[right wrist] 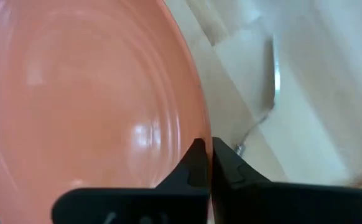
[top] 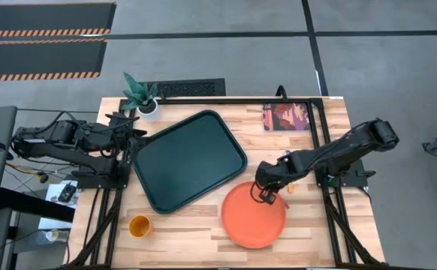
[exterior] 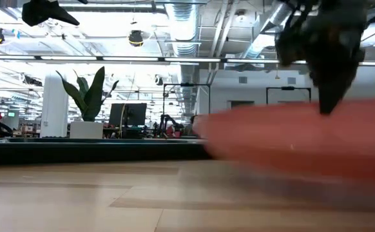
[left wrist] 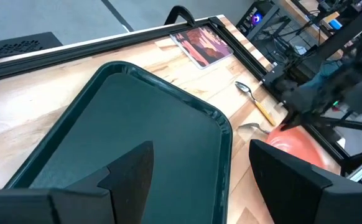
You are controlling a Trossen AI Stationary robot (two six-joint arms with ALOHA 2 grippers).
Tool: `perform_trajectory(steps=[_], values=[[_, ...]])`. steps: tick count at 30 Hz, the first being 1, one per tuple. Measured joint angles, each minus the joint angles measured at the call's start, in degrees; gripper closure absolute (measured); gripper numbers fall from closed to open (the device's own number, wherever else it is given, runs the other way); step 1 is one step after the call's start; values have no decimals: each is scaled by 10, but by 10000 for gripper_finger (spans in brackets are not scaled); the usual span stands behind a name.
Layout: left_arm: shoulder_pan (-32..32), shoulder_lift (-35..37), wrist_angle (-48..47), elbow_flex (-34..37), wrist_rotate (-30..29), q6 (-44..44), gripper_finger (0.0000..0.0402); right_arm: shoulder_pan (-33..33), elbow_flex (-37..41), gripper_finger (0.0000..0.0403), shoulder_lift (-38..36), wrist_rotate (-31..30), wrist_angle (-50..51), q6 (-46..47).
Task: Pick and place plate/cup/fork/spoon on tray
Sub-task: Put the orange plate on the black tray
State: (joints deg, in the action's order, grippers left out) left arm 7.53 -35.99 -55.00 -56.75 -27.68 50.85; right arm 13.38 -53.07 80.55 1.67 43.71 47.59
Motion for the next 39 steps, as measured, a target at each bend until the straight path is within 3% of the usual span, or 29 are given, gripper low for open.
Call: perform_trajectory(steps=[4,8,12,17,23,28,39], values=[[0,0,0,0,0,0,150,-49,-33,398,-46,-18,16,-36],[0,0,0,0,0,0,150,-140,-63,400,-53,-17,-9,-95],[0,0,0,0,-1,0,150,-233,-103,400,3,4,-14,-179],[0,0,0,0,-3,-8,150,-305,-161,400,102,58,-86,-257],[0,0,0,0,-15,-13,150,-343,-229,399,216,114,-114,-299],[0,0,0,0,-15,-13,150,-361,-265,399,281,125,-110,-316],[0,0,0,0,-13,-13,151,-394,-277,395,322,135,-106,-314]])
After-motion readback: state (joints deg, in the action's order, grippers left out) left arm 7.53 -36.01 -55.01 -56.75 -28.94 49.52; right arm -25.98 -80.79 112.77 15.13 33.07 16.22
